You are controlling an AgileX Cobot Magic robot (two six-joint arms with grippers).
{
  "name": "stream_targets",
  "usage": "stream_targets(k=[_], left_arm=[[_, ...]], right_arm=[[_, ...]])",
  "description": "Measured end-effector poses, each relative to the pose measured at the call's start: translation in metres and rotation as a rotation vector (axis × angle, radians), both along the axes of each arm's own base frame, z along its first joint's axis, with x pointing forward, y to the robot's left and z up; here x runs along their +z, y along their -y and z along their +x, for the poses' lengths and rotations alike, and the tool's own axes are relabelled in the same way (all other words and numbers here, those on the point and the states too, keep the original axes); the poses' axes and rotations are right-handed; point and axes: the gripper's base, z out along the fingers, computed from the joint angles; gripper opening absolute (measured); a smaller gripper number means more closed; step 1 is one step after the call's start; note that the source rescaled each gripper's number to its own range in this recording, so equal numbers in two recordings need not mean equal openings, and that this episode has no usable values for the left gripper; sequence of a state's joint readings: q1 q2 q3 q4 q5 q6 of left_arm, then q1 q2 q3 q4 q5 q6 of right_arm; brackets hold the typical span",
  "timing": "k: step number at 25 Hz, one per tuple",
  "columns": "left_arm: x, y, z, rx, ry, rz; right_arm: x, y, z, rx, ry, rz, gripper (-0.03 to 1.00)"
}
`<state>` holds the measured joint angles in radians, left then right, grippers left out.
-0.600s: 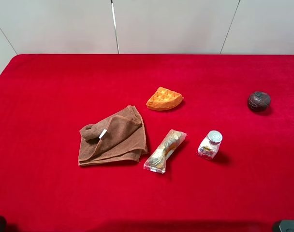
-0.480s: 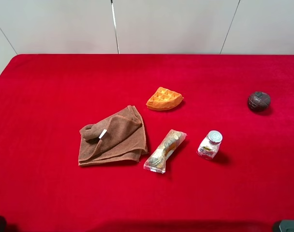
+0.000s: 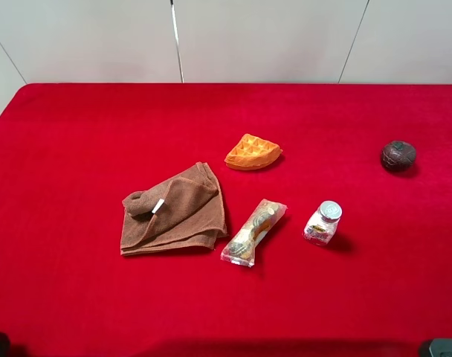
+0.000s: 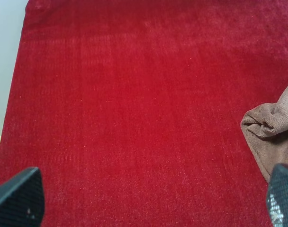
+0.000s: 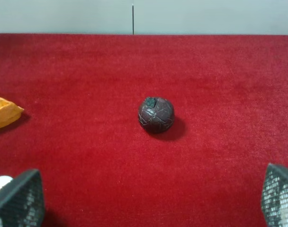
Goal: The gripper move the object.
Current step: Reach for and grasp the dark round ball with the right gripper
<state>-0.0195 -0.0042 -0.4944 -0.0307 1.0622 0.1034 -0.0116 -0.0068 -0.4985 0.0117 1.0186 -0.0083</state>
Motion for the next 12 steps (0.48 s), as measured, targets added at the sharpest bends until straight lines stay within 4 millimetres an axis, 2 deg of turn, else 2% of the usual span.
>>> stream_targets(k=[4,12], left_arm=[[0.000,0.000,0.000,0.000,0.000,0.000],[0.000,0.000,0.000,0.000,0.000,0.000]], right_arm=[[0.000,0.000,0.002,0.001,-0.013,0.001,1.00],[-0.004,0.000,0.039,0.004,-0.250,0.011,1.00]])
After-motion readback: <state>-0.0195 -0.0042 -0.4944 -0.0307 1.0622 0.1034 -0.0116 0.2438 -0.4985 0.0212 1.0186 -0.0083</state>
